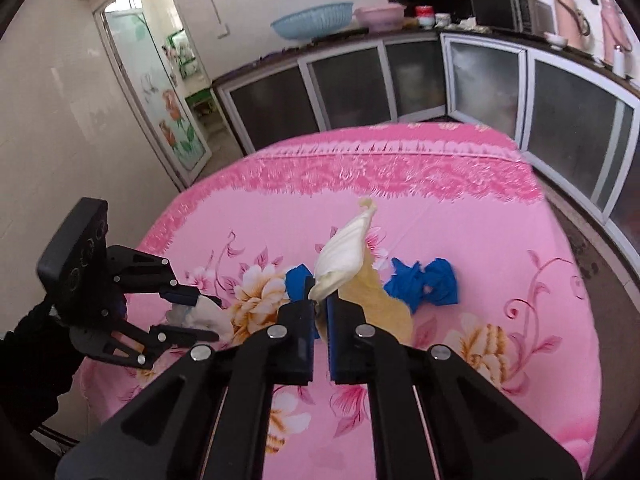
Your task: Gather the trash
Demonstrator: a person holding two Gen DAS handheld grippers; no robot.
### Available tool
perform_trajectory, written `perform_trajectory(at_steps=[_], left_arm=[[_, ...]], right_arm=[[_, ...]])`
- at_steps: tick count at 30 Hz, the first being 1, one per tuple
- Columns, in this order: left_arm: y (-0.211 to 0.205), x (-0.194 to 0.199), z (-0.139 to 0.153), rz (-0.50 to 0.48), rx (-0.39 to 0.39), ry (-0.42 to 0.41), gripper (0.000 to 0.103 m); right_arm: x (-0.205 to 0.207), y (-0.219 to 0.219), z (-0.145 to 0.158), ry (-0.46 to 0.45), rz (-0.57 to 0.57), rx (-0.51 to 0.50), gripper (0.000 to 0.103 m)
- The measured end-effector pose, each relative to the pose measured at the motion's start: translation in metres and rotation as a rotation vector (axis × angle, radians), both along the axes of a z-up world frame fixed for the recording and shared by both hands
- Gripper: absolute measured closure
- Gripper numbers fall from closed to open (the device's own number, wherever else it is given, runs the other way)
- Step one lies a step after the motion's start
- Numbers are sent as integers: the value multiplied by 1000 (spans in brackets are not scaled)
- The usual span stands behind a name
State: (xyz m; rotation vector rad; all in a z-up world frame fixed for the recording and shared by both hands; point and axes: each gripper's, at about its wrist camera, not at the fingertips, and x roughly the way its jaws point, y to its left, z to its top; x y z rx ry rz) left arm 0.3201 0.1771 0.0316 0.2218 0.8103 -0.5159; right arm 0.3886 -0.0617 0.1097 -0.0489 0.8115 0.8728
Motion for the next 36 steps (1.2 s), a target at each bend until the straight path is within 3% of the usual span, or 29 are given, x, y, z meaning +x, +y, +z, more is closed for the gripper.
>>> perform_trajectory(at_steps=[8,14,25,36], left_arm=[[0,-33,26,23,-45,-42,74],[-37,-49,35,-30,-93,-62,74],[-180,-71,49,-300,-151,-91,74],[-330,-90,56,-509,-205,-93,73]], right_arm=[[-45,-60,31,-31,-84,27,99],[-95,-130,50,-59,-198,33,99],[-208,-286,70,-121,-497,-27,99],[-307,-419,54,-119,-784,-83,99]])
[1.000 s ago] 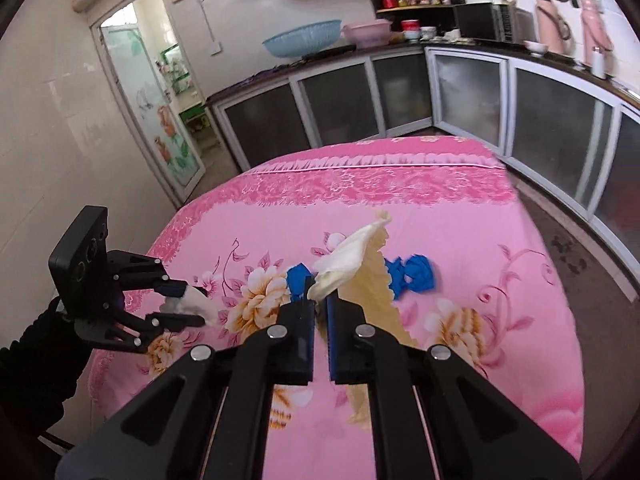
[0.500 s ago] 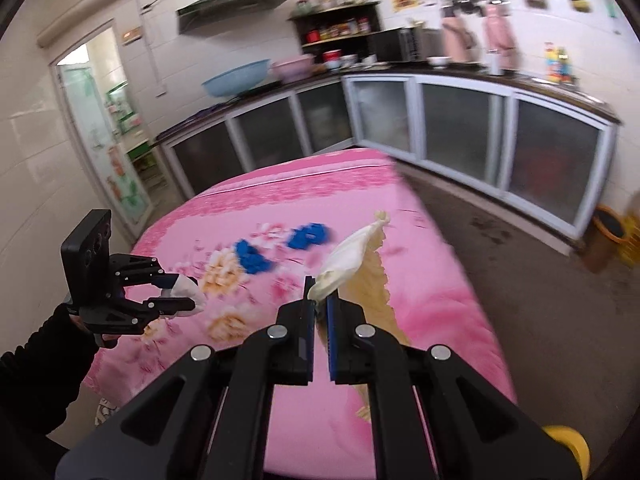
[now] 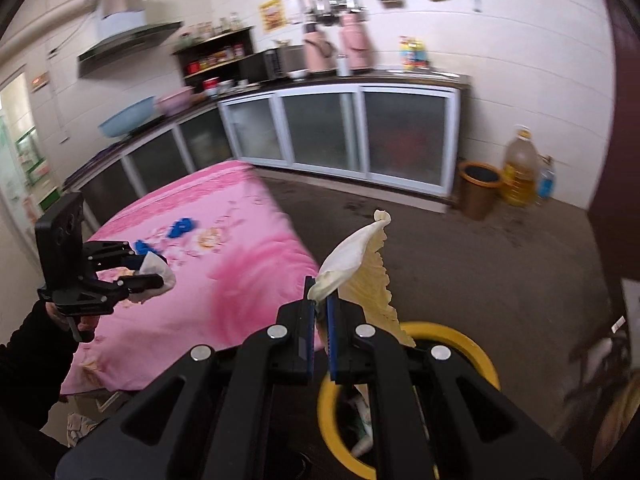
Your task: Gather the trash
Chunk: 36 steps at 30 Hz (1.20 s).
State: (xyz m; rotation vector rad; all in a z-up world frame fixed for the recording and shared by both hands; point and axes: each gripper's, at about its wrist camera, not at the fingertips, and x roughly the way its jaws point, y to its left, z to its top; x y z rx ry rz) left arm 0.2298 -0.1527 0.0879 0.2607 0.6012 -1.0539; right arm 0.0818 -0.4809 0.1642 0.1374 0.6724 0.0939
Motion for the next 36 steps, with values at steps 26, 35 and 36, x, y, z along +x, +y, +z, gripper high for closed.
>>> perform_trajectory(at_steps=[26,35,36], left_arm=[[-214,-12,-69,-101,42,101,73],[-243,-11,-82,-111,41,131,72],[-245,-11,-83,-109,40,131,72]], right_arm=[[-48,-92,-116,139,-173,130,99],[-41,-104,-135,176,-197,173,98],[-40,-105,-135,177,-198,177,98]])
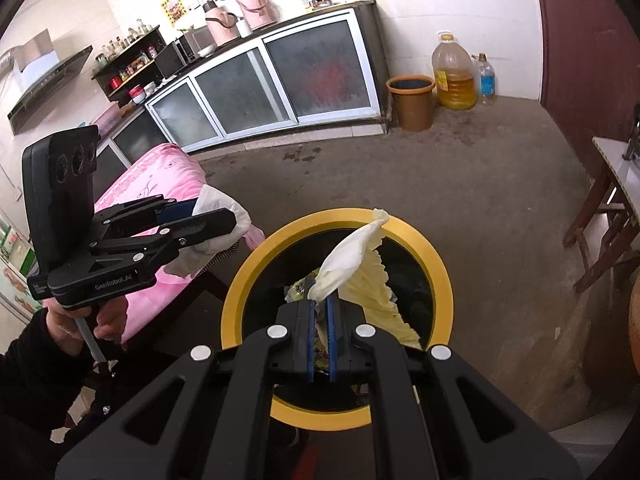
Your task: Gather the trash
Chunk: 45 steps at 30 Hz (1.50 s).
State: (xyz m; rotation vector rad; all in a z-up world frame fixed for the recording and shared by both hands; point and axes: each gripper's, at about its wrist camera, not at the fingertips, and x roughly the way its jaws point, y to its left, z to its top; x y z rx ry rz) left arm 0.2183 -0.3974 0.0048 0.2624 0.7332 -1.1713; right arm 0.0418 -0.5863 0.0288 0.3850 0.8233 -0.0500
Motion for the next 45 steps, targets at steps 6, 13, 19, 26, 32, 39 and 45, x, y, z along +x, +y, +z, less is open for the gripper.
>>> perform_trajectory(at_steps=[6,13,19,26,32,39,45], left_arm=[[-1,-3,2,12,-23,2,62],[5,1,7,72,-56,11,29],[21,2,14,113,-65,-17,9],[69,18,34,199,-98,-24,8],[127,25,49,264,-82,-95,8],[238,35,51,410,-8,-168,8],[360,50,42,590,125,-234,8]], right_arm=[[2,-5,-3,4,-9,7,97],[3,-6,-11,42,-38,5,73],[-8,-6,-5,14,-74,-17,30],[-18,-2,8,-5,-72,-28,30],[-11,19,24,-30,-46,-54,30],[40,80,37,-66,109,-72,30],[108,159,46,-80,277,-96,30]])
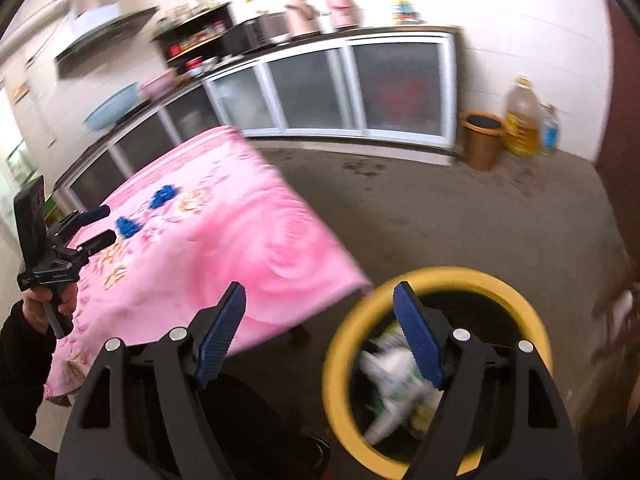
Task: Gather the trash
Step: 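Open both tools over the bin and move them back over the table, then grasp a blue glove with the right tool while the left tool grasps the other blue glove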
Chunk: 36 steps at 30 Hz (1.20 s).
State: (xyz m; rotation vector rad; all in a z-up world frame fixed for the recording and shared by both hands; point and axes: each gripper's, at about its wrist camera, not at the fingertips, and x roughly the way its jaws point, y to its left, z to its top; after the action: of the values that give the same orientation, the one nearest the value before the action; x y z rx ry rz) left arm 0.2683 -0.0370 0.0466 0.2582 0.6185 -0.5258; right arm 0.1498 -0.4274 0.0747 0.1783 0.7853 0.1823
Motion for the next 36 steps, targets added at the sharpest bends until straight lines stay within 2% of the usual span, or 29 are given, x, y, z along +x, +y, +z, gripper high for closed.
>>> perform_trajectory(at_steps=[4,8,11,14,22,28,36], left_arm=[[77,11,-5,122,40,-18,8],[132,27,-5,234,64,-51,8],[164,42,-11,288,15,-51,8],[178,58,-24,326,-2,-24,8],[185,95,-54,381,-28,33,8],[195,118,-66,428,-88,66,8],[208,141,-81,455,-189,155,8]], right_arm=[[46,64,5,-27,119,-11,30],[89,128,7,-71,235,-23,30],[121,176,5,-107,311,-25,30],[160,227,-3,-113,384,12,30],[251,335,-35,-99,458,-13,30],[292,373,-59,-107,439,-67,32],[316,387,-88,-77,429,-76,33]])
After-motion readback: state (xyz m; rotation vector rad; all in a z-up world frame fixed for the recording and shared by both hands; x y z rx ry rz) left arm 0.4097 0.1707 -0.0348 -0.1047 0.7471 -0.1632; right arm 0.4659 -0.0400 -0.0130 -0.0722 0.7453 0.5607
